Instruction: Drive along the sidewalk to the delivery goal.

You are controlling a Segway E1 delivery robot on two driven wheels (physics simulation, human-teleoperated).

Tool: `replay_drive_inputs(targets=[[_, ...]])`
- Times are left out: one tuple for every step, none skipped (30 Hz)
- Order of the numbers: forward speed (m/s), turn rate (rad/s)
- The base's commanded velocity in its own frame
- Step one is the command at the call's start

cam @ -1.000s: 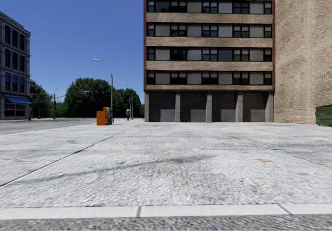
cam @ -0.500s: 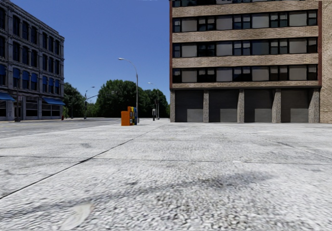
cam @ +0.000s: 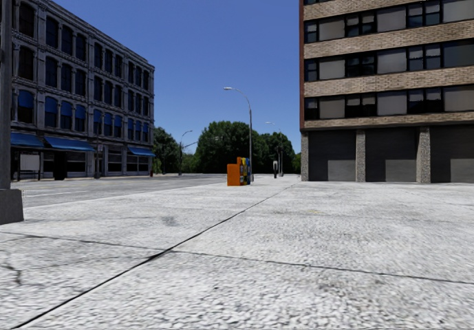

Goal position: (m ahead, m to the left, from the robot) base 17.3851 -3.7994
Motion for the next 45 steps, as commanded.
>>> replay_drive_inputs(targets=[[2.00, 0.00], [2.00, 0.00], [2.00, 0.00], [2.00, 0.00], [2.00, 0.00], [2.00, 0.00], [2.00, 0.00], [2.00, 0.00], [2.00, 0.00], [2.00, 0.00], [2.00, 0.00], [2.00, 0.00], [2.00, 0.00], [2.00, 0.00], [2.00, 0.00], [2.00, 0.00], [2.00, 0.00], [2.00, 0.00], [2.00, 0.00], [2.00, 0.00], [2.00, 0.00], [2.00, 0.00], [2.00, 0.00], [2.00, 0.00], [2.00, 0.00], [2.00, 0.00], [2.00, 0.00], [2.00, 0.00], [2.00, 0.00], [2.00, 0.00], [2.00, 0.00], [2.00, 0.00], [2.00, 0.00], [2.00, 0.00], [2.00, 0.00], [2.00, 0.00], [2.00, 0.00], [2.00, 0.00], [2.00, 0.00], [2.00, 0.00], [2.00, 0.00], [2.00, 0.00], [2.00, 0.00], [2.00, 0.00], [2.00, 0.00]])
